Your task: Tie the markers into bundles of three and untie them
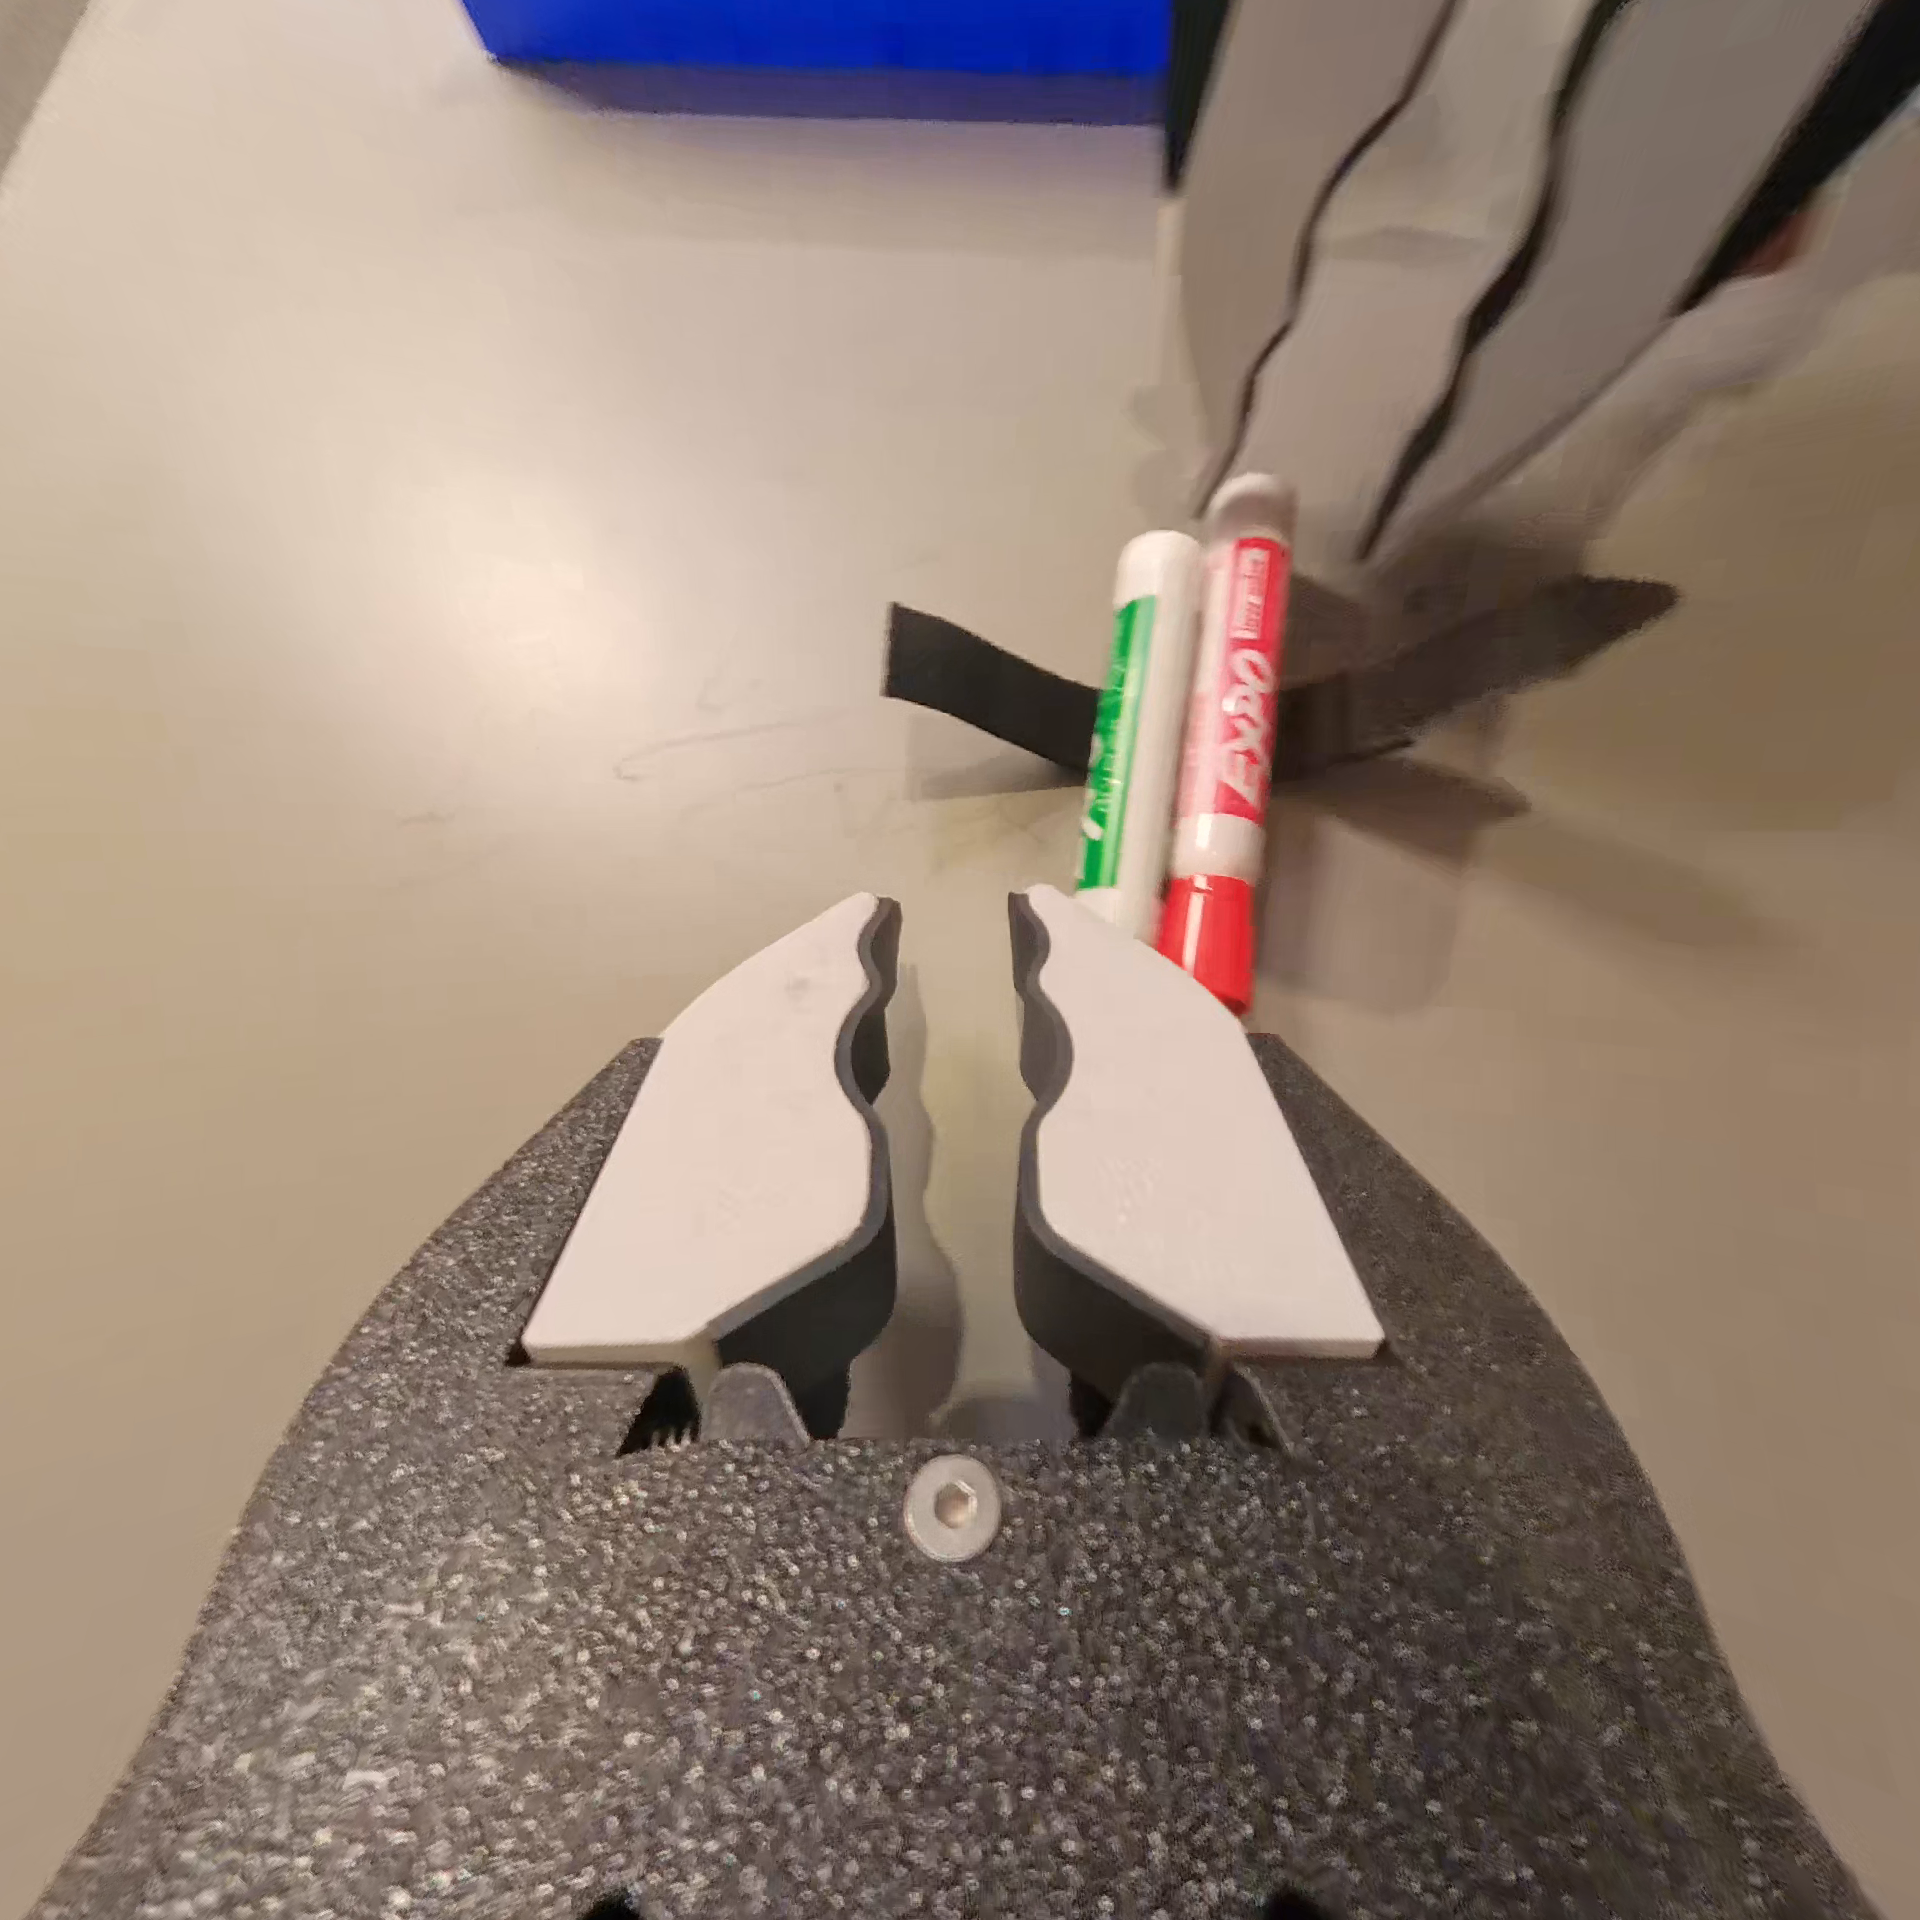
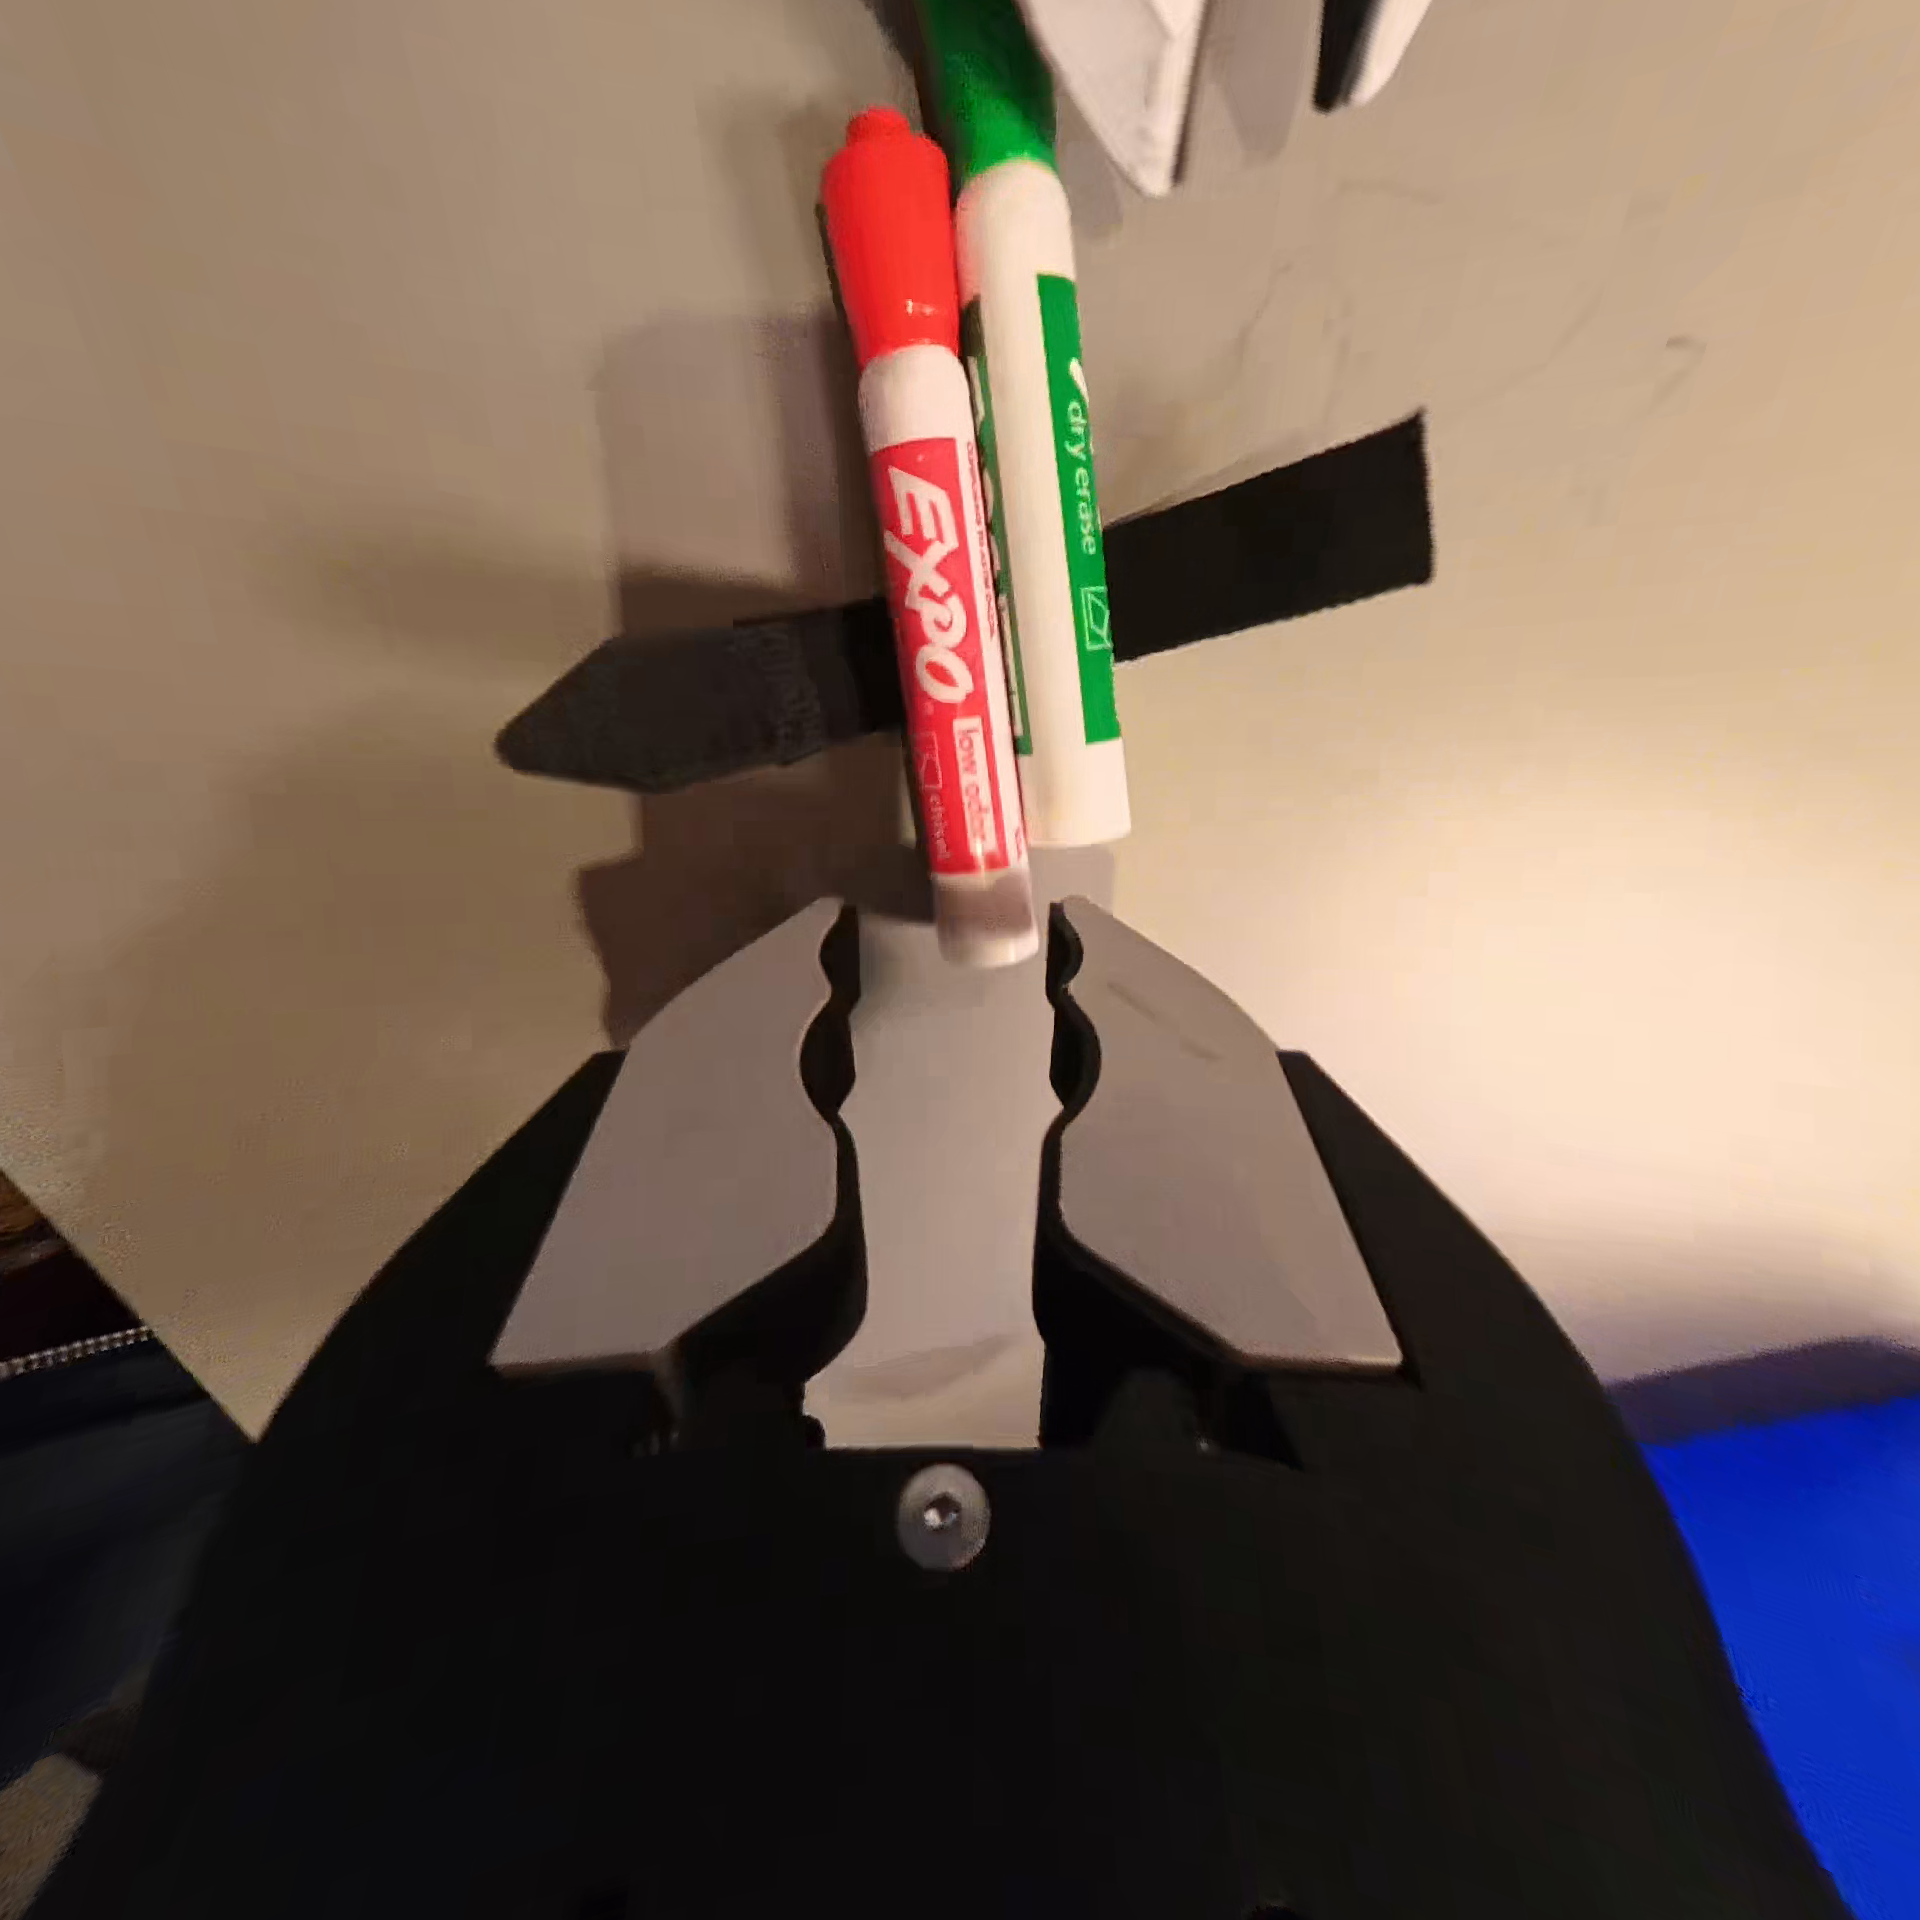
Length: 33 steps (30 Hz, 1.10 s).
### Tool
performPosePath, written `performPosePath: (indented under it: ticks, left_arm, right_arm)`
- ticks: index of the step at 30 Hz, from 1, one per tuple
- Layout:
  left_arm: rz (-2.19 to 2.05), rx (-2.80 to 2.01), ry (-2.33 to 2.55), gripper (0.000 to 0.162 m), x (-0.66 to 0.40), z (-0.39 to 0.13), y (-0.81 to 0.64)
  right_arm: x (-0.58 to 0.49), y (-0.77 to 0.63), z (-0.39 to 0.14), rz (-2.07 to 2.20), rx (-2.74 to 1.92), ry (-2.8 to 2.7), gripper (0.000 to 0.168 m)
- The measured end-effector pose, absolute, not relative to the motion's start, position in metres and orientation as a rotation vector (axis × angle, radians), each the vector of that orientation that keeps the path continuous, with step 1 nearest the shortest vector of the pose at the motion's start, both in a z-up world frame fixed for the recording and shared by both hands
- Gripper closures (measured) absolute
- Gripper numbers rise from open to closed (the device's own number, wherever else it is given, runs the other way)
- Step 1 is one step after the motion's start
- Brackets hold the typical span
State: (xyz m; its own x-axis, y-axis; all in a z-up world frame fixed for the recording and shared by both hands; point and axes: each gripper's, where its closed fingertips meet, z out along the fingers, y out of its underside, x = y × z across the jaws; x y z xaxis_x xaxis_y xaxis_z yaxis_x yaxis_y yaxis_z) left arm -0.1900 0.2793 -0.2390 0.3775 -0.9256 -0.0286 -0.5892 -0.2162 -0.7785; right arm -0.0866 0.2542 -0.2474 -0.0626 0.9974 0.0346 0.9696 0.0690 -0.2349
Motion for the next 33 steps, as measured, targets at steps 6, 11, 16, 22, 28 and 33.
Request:
performPosePath:
  ticks: [6, 11, 16, 22, 28, 33]
  left_arm:
    - [-0.673, -1.916, 1.366, 0.141, -0.187, -0.241, 0.269]
    - [-0.714, -1.931, 1.339, 0.141, -0.188, -0.239, 0.271]
    - [-0.706, -1.943, 1.346, 0.141, -0.188, -0.241, 0.271]
    - [-0.696, -1.959, 1.353, 0.141, -0.188, -0.244, 0.272]
    - [-0.647, -1.965, 1.356, 0.141, -0.188, -0.247, 0.274]
    - [-0.61, -1.967, 1.372, 0.141, -0.188, -0.249, 0.273]
  right_arm:
    - [-0.084, 0.252, -0.256, 0.24, -2.02, -2.171, 0.149]
    - [-0.064, 0.24, -0.219, 0.363, -2.003, -2.103, 0.149]
    - [-0.021, 0.257, -0.135, 0.433, -1.981, -1.804, 0.149]
    - [0.116, 0.348, -0.086, 0.127, -2.18, -1.214, 0.149]
    - [0.183, 0.374, -0.179, 0.021, -2.502, -1.07, 0.149]
    - [0.172, 0.349, -0.225, 0.162, -2.649, -1.255, 0.149]
